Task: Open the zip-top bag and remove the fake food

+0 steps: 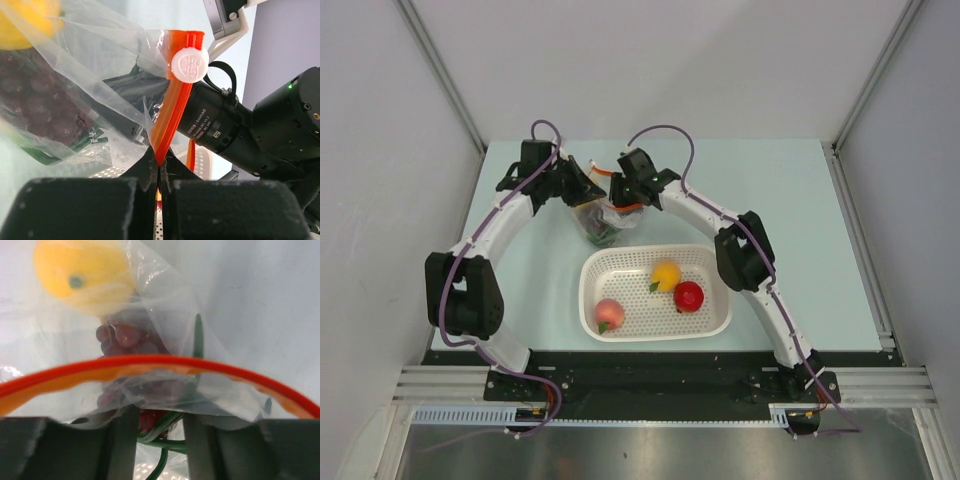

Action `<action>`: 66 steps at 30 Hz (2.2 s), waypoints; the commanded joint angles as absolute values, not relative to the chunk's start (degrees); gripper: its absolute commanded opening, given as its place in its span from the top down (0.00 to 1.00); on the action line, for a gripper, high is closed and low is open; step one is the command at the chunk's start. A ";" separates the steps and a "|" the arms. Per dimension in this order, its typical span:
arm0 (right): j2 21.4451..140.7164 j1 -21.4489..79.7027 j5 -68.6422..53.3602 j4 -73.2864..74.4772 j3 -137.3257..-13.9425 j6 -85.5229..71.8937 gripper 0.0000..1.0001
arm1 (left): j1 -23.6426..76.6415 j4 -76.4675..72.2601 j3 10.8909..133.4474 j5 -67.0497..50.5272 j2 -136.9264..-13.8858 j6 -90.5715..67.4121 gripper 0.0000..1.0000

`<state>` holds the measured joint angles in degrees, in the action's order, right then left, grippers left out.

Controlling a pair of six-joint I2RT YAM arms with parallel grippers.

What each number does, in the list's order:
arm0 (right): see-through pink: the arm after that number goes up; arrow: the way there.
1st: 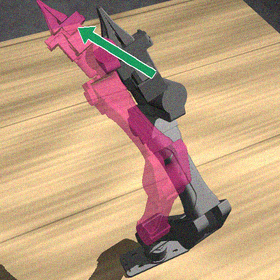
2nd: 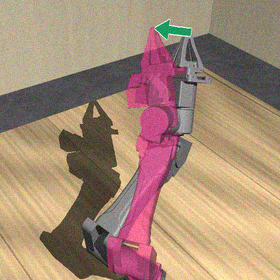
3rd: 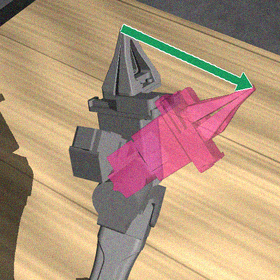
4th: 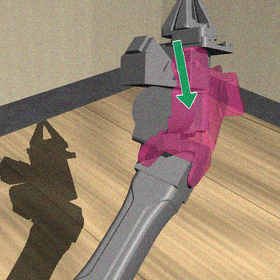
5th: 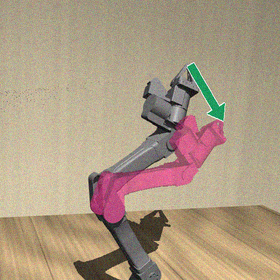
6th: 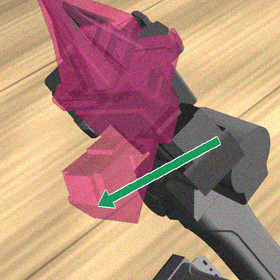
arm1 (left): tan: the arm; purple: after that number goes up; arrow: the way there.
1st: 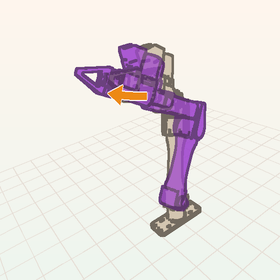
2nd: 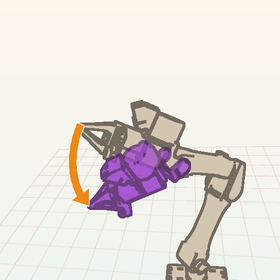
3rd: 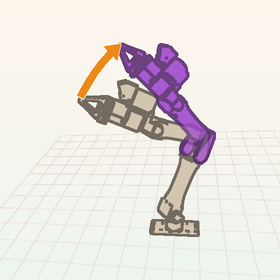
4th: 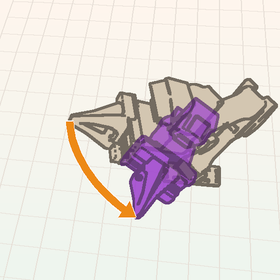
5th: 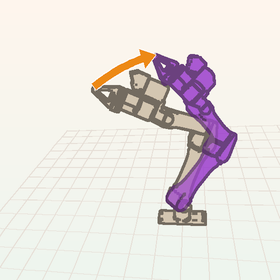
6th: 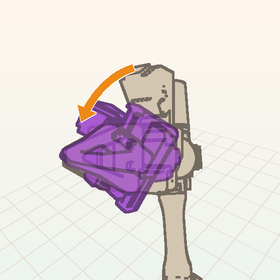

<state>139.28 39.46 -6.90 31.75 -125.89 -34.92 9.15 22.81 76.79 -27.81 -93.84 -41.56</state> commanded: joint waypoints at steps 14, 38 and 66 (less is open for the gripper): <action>127.28 42.19 -5.36 30.59 -128.41 -28.74 1.00 | 7.56 20.74 78.40 -27.51 -93.78 -42.71 1.00; 119.54 43.59 -0.62 29.18 -142.91 -24.53 1.00 | 6.94 20.83 78.13 -27.16 -94.75 -41.75 1.00; 100.82 35.16 2.28 19.25 -127.35 -25.14 1.00 | 5.28 21.18 76.02 -27.42 -93.08 -40.61 1.00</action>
<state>106.19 35.24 2.37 26.26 -126.43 -25.30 6.22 21.10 76.47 -28.16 -94.94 -41.91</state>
